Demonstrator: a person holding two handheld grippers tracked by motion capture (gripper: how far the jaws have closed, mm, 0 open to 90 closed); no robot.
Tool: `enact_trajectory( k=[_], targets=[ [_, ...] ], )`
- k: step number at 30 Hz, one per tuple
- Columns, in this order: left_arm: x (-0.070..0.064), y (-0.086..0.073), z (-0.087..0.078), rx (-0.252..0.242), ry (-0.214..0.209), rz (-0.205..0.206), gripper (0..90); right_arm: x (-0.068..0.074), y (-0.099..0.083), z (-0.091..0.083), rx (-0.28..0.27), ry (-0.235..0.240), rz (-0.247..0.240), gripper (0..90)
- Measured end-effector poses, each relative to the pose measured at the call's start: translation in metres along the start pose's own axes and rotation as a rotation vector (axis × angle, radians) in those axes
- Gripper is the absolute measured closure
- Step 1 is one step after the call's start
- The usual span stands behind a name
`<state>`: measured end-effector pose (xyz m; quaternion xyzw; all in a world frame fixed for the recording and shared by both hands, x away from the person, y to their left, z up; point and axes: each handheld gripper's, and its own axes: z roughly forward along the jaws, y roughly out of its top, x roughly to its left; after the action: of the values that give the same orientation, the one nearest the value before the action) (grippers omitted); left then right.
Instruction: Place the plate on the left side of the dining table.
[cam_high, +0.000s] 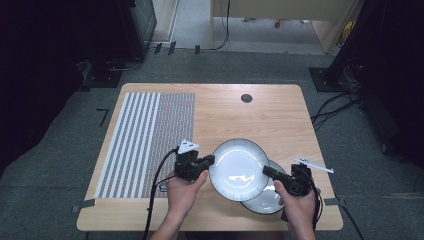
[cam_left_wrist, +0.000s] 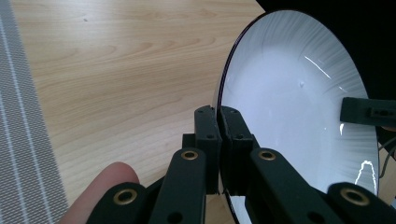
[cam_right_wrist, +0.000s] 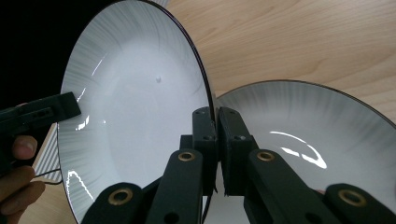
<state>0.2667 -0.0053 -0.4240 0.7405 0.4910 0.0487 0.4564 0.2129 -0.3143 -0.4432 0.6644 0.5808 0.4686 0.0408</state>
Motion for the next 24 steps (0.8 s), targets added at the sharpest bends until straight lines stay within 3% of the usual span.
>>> enact_trajectory(
  k=[24],
  targets=[
    [0.053, 0.001, -0.043, -0.048, 0.047, -0.059, 88.1, 0.057, 0.011, 0.045, 0.050, 0.030, -0.075, 86.5]
  ],
)
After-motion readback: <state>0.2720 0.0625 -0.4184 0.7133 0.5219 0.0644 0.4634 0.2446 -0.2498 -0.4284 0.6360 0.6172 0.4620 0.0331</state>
